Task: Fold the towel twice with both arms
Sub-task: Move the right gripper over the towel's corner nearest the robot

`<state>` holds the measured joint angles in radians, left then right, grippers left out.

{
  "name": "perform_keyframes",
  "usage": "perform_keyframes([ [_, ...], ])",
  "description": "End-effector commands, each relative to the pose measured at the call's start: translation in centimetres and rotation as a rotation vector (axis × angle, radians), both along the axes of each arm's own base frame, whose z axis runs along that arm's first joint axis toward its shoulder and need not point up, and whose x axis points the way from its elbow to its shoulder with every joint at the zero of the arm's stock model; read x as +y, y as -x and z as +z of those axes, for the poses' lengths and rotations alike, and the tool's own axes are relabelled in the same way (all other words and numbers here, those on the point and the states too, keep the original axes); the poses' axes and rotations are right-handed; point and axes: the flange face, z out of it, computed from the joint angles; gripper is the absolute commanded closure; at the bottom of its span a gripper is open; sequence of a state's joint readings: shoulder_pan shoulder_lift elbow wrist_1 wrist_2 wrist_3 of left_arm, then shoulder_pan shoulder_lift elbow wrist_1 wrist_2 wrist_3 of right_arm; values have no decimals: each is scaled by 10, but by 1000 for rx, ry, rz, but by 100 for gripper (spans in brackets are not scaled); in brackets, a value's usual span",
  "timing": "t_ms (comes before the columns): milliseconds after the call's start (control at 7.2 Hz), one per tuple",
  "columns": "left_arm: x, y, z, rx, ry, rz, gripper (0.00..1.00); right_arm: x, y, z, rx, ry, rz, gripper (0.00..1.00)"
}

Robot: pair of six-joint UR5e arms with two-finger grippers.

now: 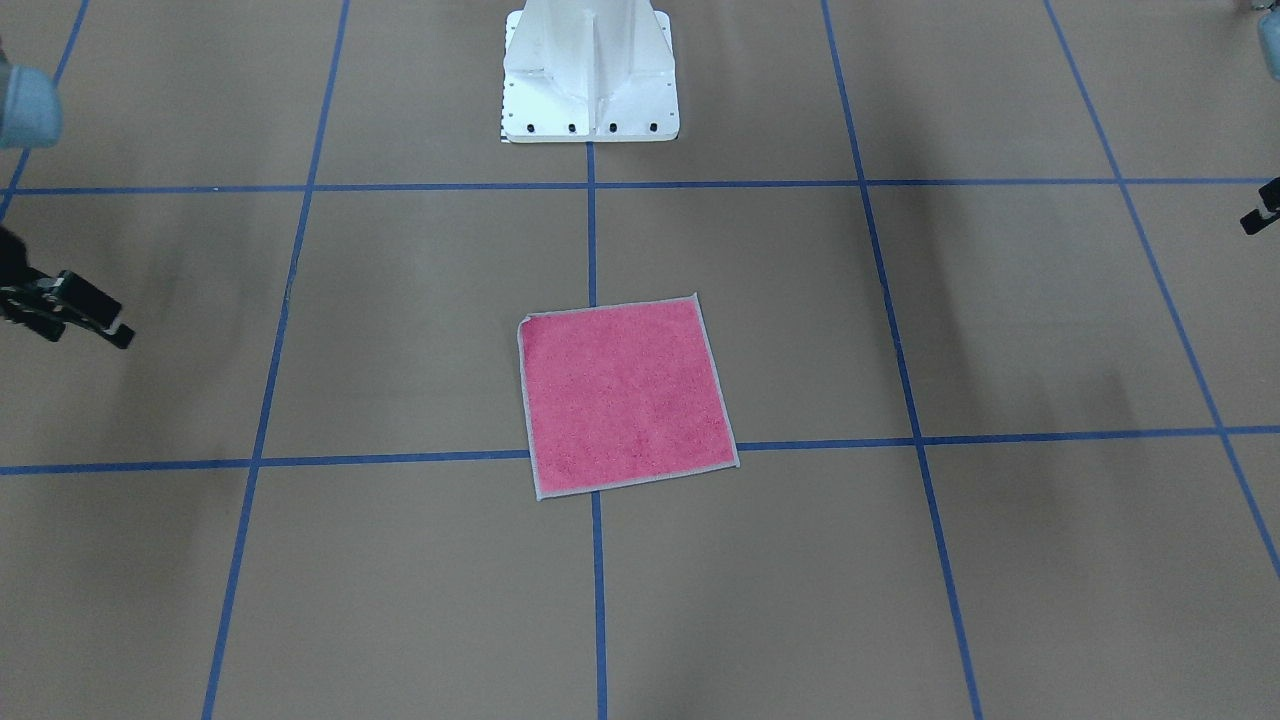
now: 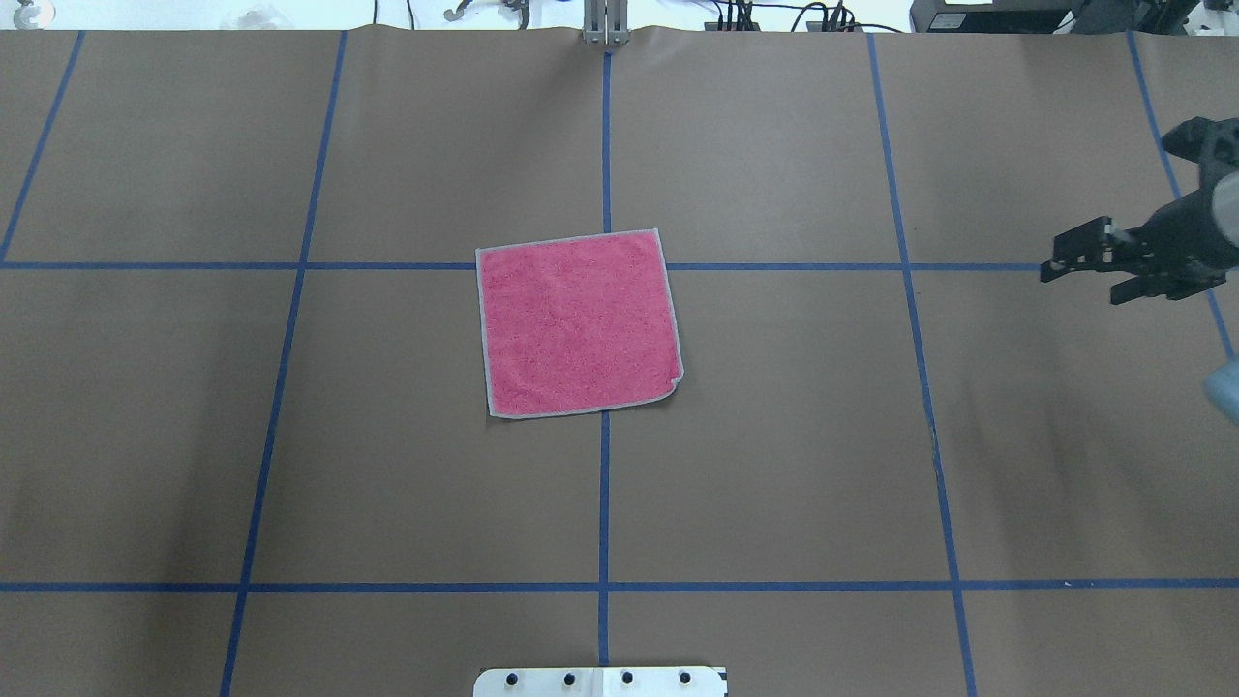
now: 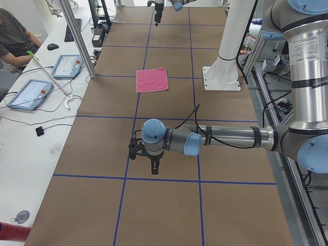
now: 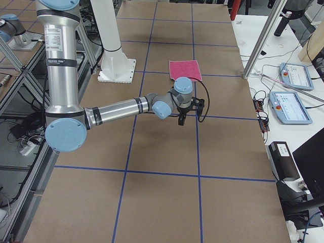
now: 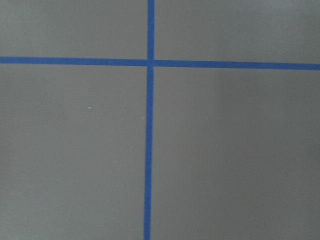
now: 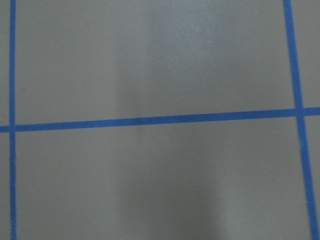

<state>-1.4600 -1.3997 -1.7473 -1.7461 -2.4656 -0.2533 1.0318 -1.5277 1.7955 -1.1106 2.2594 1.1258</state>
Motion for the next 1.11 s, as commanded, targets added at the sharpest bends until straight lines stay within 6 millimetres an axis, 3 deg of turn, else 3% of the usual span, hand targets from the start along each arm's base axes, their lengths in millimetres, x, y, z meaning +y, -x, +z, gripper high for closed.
perform_keyframes([
  [0, -17, -38, -22, 35, 58, -2, 0, 19, 116, -84, -75, 118, 51, 8],
  [139, -17, -52, -23, 33, 71, 16, 0, 32, 171, -115, -35, 152, 43, 9],
  [417, -18, -56, -25, 38, 59, 20, 0, 34, 241, -209, 119, 212, 24, 11],
  [556, -21, -62, -29, 38, 50, 32, 0, 49, 262, -216, 133, 209, 16, 12],
  [834, -24, -77, -35, 42, 40, 61, 0, 52, 307, -238, 141, 302, 100, 17],
  [973, -24, -78, -36, 42, 39, 64, 0, 51, 330, -240, 159, 340, 111, 20],
])
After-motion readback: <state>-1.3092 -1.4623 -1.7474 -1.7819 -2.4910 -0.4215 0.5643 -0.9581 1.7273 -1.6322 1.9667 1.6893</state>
